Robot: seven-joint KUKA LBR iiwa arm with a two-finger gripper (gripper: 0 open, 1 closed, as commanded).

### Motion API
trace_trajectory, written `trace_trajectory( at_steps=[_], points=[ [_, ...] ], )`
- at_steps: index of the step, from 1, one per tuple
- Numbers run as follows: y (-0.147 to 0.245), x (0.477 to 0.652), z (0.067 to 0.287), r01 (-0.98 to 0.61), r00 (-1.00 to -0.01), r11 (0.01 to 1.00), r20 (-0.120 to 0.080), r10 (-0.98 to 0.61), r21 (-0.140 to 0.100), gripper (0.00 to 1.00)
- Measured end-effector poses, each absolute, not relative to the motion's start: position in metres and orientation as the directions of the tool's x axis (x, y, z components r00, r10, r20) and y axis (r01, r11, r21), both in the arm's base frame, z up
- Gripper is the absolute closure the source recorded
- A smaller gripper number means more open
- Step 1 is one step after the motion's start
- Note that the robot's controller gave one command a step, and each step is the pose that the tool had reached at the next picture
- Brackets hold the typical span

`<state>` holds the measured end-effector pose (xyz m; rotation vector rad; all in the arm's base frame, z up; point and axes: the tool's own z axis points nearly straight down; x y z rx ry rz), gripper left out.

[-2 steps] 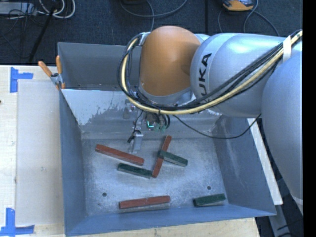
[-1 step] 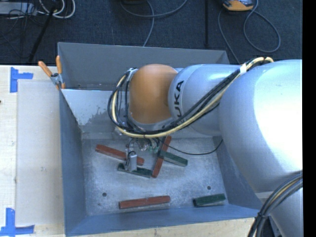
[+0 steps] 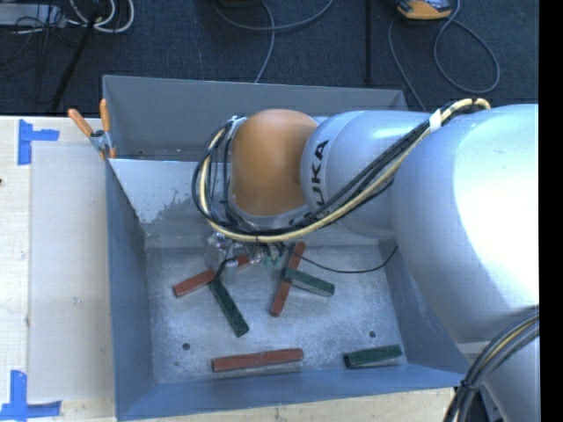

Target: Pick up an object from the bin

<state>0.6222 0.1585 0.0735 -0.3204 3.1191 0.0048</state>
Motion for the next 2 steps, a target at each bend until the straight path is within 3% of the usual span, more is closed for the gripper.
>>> trace_trajectory(
  at_steps=[1,2],
  points=[
    [0.169,0.5804,0.1551,-0.246,-0.969,0.969,-0.007,-0.246,0.001,1.0],
    [0.1672,0.5797,0.1503,-0.243,-0.97,0.97,0.0,-0.243,0.0,0.0]
  ],
)
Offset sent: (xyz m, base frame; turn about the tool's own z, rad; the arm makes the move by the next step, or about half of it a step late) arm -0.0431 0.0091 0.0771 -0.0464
